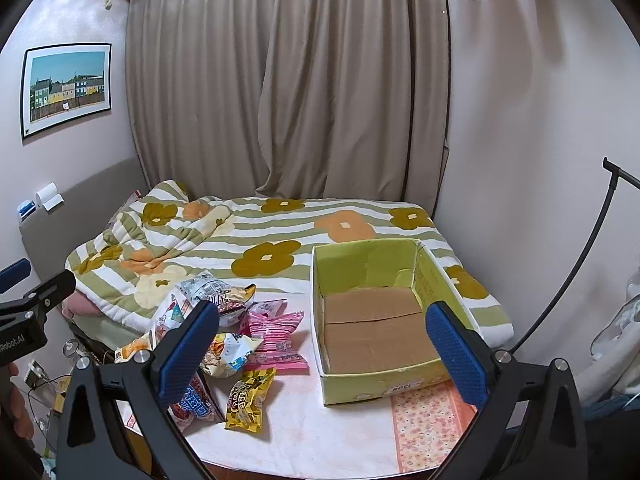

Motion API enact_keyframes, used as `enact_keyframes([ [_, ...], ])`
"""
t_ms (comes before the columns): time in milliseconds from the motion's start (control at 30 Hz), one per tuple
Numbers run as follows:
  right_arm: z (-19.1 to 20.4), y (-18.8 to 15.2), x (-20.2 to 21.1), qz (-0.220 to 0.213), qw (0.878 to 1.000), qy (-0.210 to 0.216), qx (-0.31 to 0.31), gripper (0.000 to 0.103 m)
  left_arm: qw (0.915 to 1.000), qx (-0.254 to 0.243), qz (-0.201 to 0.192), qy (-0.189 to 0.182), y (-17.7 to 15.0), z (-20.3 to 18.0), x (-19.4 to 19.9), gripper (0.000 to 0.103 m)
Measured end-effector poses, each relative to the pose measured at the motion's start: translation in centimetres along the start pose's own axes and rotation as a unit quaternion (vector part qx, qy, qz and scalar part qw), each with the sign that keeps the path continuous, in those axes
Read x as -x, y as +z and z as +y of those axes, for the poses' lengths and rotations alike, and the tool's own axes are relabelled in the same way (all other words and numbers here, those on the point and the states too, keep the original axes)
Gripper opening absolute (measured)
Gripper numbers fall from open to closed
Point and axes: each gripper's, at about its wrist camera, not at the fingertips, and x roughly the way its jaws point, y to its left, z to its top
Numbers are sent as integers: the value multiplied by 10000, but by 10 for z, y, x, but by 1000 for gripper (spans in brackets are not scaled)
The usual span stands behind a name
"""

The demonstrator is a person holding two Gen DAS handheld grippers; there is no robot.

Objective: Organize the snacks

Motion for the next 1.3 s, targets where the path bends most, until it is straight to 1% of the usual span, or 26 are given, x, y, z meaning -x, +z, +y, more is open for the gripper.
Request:
enact_keyframes([
  [433, 7, -7, 1, 25, 10000, 0, 14, 103, 10000, 5, 63, -22, -1, 1, -2, 103],
  [1300, 7, -7, 0, 30, 10000, 0, -4, 103, 10000, 1, 72, -12, -2, 2, -2, 103],
])
